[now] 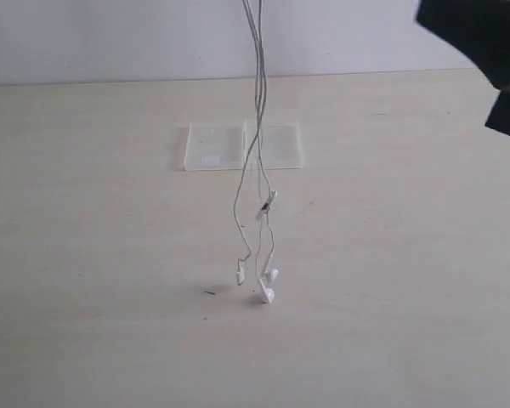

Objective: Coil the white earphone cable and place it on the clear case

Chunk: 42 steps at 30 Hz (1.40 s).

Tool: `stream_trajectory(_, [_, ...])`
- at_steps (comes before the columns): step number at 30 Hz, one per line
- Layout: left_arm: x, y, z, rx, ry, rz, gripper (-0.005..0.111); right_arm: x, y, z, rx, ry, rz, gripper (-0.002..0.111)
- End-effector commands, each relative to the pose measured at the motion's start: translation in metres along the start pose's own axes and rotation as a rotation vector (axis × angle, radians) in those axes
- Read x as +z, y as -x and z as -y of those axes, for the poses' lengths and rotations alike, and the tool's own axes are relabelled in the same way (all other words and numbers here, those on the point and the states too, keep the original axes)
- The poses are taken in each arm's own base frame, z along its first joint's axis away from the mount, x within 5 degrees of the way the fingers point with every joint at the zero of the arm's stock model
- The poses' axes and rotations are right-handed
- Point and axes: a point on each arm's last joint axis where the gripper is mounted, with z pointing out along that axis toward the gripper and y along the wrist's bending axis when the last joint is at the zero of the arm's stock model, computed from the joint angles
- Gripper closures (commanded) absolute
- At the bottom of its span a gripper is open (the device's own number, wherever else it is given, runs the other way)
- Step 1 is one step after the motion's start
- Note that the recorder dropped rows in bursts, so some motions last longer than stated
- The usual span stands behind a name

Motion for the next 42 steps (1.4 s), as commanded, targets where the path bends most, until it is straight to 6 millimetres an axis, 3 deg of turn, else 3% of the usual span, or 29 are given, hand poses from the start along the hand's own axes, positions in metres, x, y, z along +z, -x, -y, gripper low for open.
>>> stream_trajectory(1, [-0.002,0.002,0.000,-0.008,0.007,0.012,0.107,0.031,0.009,0.017,0.022,0.316,-0.191,0.108])
stream_trajectory(3, [-0.002,0.001,0.000,-0.004,0.007,0.006,0.107,0.043,0.014,0.026,0.037,0.411,-0.178,0.104])
stream_trajectory(5, [-0.002,0.001,-0.001,-0.002,0.010,0.004,0.107,0.055,0.013,0.040,0.075,0.407,-0.187,0.090])
stream_trajectory(6, [-0.002,0.000,-0.001,0.001,0.012,-0.002,0.107,0.059,0.011,0.044,0.084,0.407,-0.189,0.082])
stream_trajectory(9, [-0.002,0.000,-0.001,0.003,0.012,-0.005,0.107,0.067,-0.007,0.051,0.103,0.419,-0.210,0.044])
stream_trajectory(11, [-0.002,0.000,-0.001,0.003,0.012,-0.005,0.107,0.071,-0.017,0.055,0.101,0.414,-0.178,0.029])
stream_trajectory(15, [-0.002,-0.001,-0.001,0.003,0.011,-0.012,0.107,0.077,-0.033,0.057,0.088,0.386,-0.094,0.032])
stream_trajectory(18, [-0.002,-0.001,-0.001,0.003,0.011,-0.012,0.107,0.085,-0.040,0.046,0.042,0.432,-0.089,0.033])
stream_trajectory(23, [-0.002,0.000,-0.001,0.003,0.012,-0.011,0.107,0.097,-0.041,0.019,-0.034,0.543,-0.085,0.033])
stream_trajectory(34, [-0.002,0.000,-0.001,0.003,0.012,-0.003,0.107,0.116,-0.028,-0.012,0.008,0.580,0.049,0.033])
stream_trajectory(42, [-0.002,0.001,-0.001,0.003,0.013,0.006,0.107,0.127,-0.034,-0.015,-0.018,0.493,-0.016,0.033])
